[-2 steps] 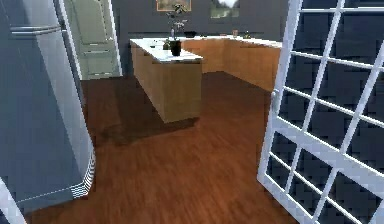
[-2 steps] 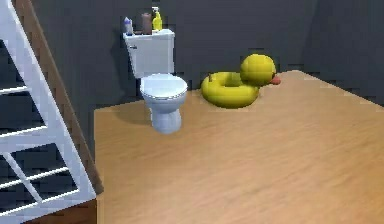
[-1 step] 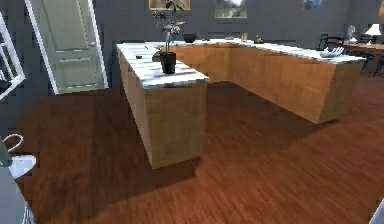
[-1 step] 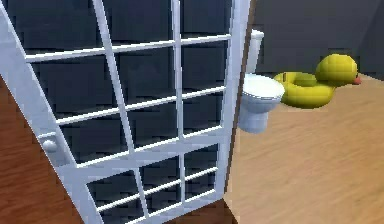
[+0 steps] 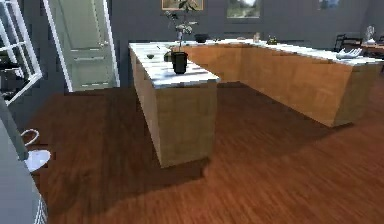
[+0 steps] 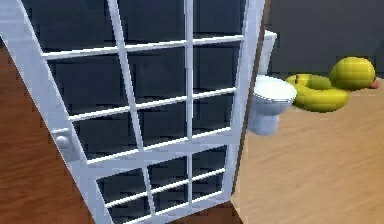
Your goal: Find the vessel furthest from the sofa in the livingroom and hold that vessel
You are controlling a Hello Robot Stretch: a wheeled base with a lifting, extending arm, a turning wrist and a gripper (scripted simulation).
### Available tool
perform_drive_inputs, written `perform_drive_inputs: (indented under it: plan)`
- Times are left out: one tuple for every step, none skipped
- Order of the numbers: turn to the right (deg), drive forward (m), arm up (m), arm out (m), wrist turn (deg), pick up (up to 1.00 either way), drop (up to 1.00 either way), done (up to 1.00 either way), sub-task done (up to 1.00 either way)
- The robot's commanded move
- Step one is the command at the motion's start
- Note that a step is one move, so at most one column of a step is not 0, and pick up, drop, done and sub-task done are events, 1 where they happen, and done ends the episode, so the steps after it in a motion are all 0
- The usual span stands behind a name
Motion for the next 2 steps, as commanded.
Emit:
perform_drive_inputs:
  plan:
    - [0.0, 0.45, 0.0, 0.0, 0.0, 0.0, 0.0, 0.0, 0.0]
    - [45.0, 0.0, 0.0, 0.0, 0.0, 0.0, 0.0, 0.0, 0.0]
